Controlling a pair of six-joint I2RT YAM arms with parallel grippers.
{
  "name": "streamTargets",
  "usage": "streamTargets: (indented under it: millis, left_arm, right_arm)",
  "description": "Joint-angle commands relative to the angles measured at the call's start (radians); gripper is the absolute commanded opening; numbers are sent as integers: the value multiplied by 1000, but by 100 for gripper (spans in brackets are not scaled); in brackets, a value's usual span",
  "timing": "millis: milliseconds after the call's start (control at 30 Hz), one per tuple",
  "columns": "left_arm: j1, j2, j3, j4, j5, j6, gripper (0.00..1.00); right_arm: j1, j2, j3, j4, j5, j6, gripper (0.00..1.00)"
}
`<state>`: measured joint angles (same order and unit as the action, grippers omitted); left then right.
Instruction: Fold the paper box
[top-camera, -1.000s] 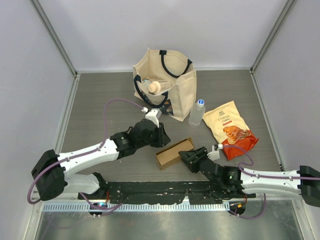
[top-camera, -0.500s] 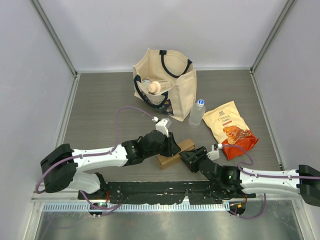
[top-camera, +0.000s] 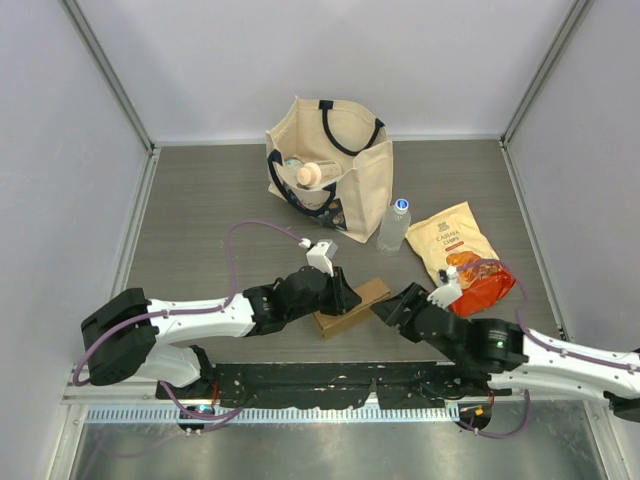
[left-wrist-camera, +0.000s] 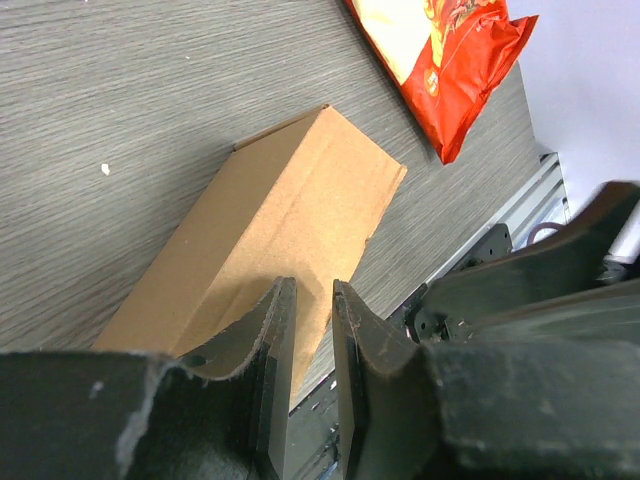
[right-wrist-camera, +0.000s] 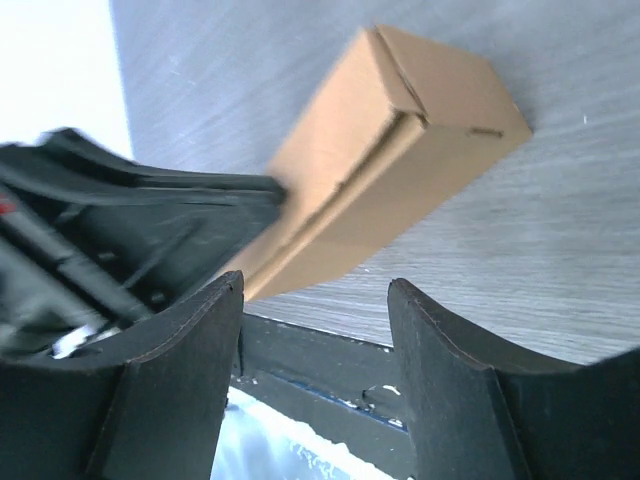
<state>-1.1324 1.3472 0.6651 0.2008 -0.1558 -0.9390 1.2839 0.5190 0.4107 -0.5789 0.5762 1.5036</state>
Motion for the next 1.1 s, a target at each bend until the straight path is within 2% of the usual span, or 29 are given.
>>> streamTargets:
  millis: [0,100,167,233,267,367,400,500,533,633,800,1067]
  left_arm:
    - [-4,10,-9,-89,-34,25,26]
    - [-4,12,-1,-92,-24,29,26]
    - [-12,13,4,-101,-24,32,26]
    - [-15,15,5,-110,-22,35,26]
    - [-15,18,4,-112,-21,37,26]
    - [-15,20,-1,-112,-21,36,27]
    - [-15,20,-2,-109,-19,34,27]
    - [-17,23,-2,-106,-19,29,27]
    - [-18,21,-4,-104,-19,31,27]
    - [-18,24,-1,-106,-22,34,27]
    - [-18,32,8,-106,-10,46,27]
    - [-18,6,19,-144,-13,71,29]
  right_arm:
    - [3,-103,128,-243,178,-150,66]
    - [0,-94,166,-198,269,-230,70]
    - [-15,-15,195,-182,292,-270,73]
    - [-47,45,221,-136,263,-348,75]
    - [-104,85,223,-107,237,-379,76]
    - [-280,134,192,0,47,-523,76]
    - [-425,142,153,86,-139,-593,76]
    - [-604,135,85,257,-343,-675,72]
    - [-618,130,53,286,-407,-709,72]
    - [-630,115,22,362,-469,-737,68]
    - [-630,78,-22,399,-460,-749,64]
    - [-641,79,-113,381,-484,-681,43]
